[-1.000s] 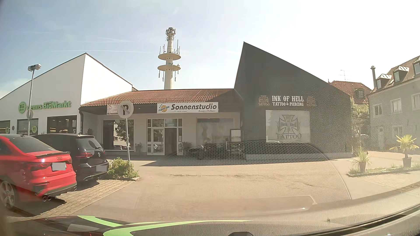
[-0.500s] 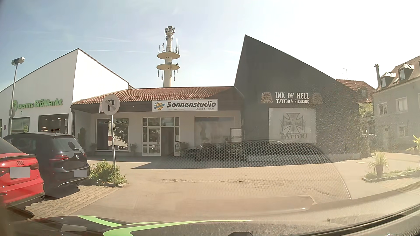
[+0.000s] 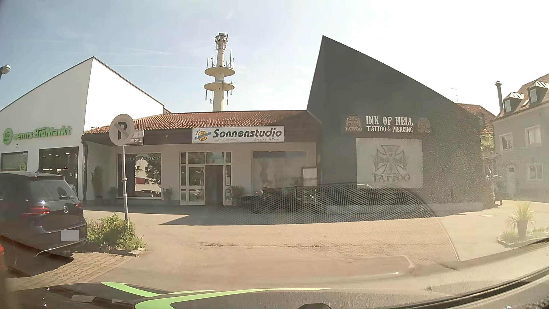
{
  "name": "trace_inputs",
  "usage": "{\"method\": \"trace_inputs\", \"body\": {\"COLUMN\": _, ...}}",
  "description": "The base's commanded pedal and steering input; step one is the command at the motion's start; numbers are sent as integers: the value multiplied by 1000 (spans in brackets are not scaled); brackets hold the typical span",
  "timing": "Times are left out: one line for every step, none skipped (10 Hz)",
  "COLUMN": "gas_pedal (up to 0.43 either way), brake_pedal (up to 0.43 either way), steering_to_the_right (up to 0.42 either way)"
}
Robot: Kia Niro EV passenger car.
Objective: Follow the waypoints while adhering to traffic rules and regulations
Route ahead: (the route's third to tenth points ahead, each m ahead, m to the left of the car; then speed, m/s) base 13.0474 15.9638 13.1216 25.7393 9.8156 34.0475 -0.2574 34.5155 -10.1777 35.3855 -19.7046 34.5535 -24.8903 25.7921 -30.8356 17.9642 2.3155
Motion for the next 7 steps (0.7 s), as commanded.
{"method": "trace_inputs", "body": {"gas_pedal": 28, "brake_pedal": 0, "steering_to_the_right": 4}}
{"method": "trace_inputs", "body": {"gas_pedal": 28, "brake_pedal": 0, "steering_to_the_right": 4}}
{"method": "trace_inputs", "body": {"gas_pedal": 28, "brake_pedal": 0, "steering_to_the_right": 4}}
{"method": "trace_inputs", "body": {"gas_pedal": 28, "brake_pedal": 0, "steering_to_the_right": 4}}
{"method": "trace_inputs", "body": {"gas_pedal": 28, "brake_pedal": 0, "steering_to_the_right": 3}}
{"method": "trace_inputs", "body": {"gas_pedal": 28, "brake_pedal": 0, "steering_to_the_right": 3}}
{"method": "trace_inputs", "body": {"gas_pedal": 28, "brake_pedal": 0, "steering_to_the_right": 3}}
